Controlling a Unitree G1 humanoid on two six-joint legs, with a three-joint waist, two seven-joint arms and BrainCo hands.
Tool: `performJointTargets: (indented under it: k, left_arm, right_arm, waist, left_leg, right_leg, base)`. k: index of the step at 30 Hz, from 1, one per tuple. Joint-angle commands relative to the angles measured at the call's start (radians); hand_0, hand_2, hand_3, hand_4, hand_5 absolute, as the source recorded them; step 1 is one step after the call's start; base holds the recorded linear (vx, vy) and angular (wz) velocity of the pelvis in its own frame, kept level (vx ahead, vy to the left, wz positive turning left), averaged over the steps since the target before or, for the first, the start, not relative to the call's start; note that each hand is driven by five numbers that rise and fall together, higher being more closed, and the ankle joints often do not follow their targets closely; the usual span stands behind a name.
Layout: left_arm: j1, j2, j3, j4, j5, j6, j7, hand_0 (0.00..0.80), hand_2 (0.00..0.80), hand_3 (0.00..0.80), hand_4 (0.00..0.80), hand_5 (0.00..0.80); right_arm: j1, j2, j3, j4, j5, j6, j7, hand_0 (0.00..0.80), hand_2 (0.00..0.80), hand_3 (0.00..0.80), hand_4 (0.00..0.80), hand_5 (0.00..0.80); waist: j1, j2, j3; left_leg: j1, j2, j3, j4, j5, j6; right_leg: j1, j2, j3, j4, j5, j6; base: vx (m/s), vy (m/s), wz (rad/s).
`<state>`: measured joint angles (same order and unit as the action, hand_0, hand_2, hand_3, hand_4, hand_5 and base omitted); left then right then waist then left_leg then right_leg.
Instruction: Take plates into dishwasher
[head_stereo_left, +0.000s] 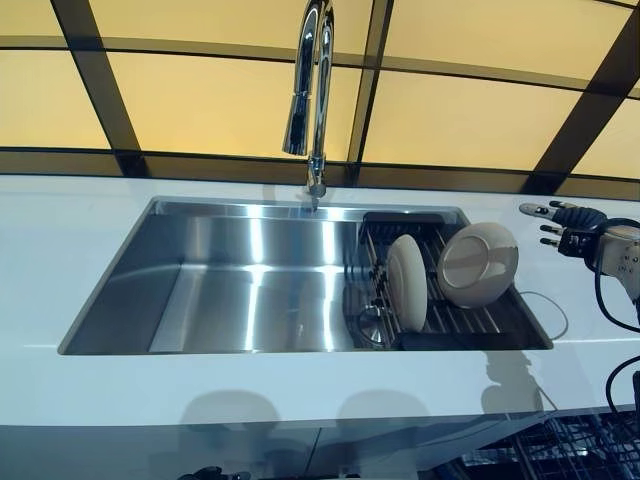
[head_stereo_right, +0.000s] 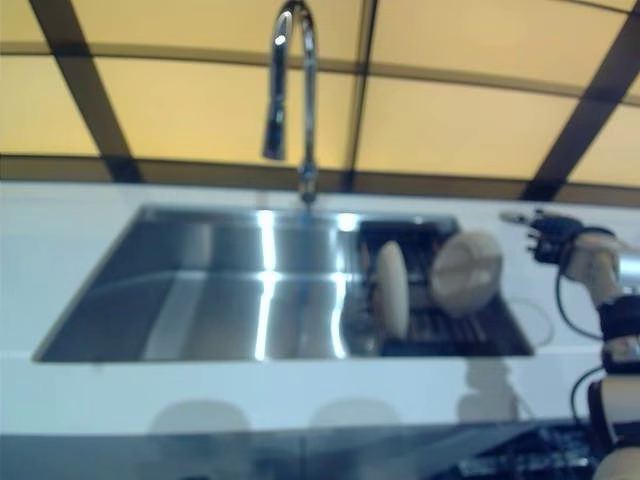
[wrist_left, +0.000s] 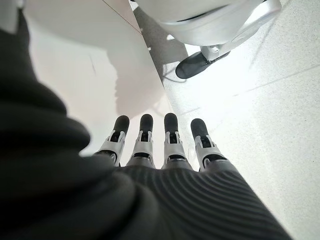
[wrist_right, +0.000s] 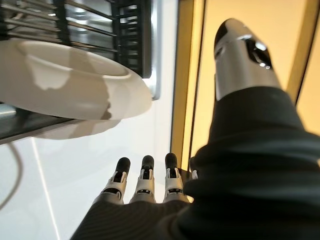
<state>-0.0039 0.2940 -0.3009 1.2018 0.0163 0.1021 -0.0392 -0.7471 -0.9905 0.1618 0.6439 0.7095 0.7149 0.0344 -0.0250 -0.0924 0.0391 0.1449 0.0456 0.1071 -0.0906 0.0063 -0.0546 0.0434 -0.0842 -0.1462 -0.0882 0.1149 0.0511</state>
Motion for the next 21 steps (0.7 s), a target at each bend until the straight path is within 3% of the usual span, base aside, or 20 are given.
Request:
performJointTargets:
  k: [1, 11, 21]
  left_arm:
    - [-0.045, 0.046, -0.055, 0.003, -0.025, 0.000, 0.002, 0.000, 0.000, 0.000, 0.000, 0.000]
    - [-0.041, 0.052, -0.056, -0.001, -0.026, -0.005, 0.003, 0.000, 0.000, 0.000, 0.000, 0.000]
    - [-0.042, 0.057, -0.058, -0.001, -0.023, -0.006, 0.007, 0.000, 0.000, 0.000, 0.000, 0.000]
  right_arm:
    - [-0.169, -0.055, 0.056, 0.072, -0.069, 0.004, 0.074, 0.000, 0.000, 0.000, 0.000, 0.000]
    - [-0.207, -0.068, 0.107, 0.135, -0.161, 0.044, 0.222, 0.000, 0.000, 0.000, 0.000, 0.000]
    - [-0.221, -0.066, 0.124, 0.177, -0.189, 0.060, 0.285, 0.000, 0.000, 0.000, 0.000, 0.000]
  waist:
    - [0.037, -0.038, -0.004]
    - [0.042, -0.041, 0.002]
    - [0.050, -0.044, 0.008]
  left_leg:
    - [-0.019, -0.023, 0.087, 0.003, -0.016, 0.033]
    - [-0.020, -0.024, 0.087, 0.003, -0.014, 0.034]
    - [-0.022, -0.026, 0.081, 0.003, -0.014, 0.036]
  right_leg:
    - [0.052, -0.024, -0.013, 0.031, -0.039, 0.056]
    - [0.052, -0.026, -0.017, 0.038, -0.041, 0.058]
    - [0.050, -0.026, -0.021, 0.041, -0.042, 0.059]
  base:
    - [0.000, 0.000, 0.00]
    - [0.000, 0.000, 0.00]
    - [0.000, 0.000, 0.00]
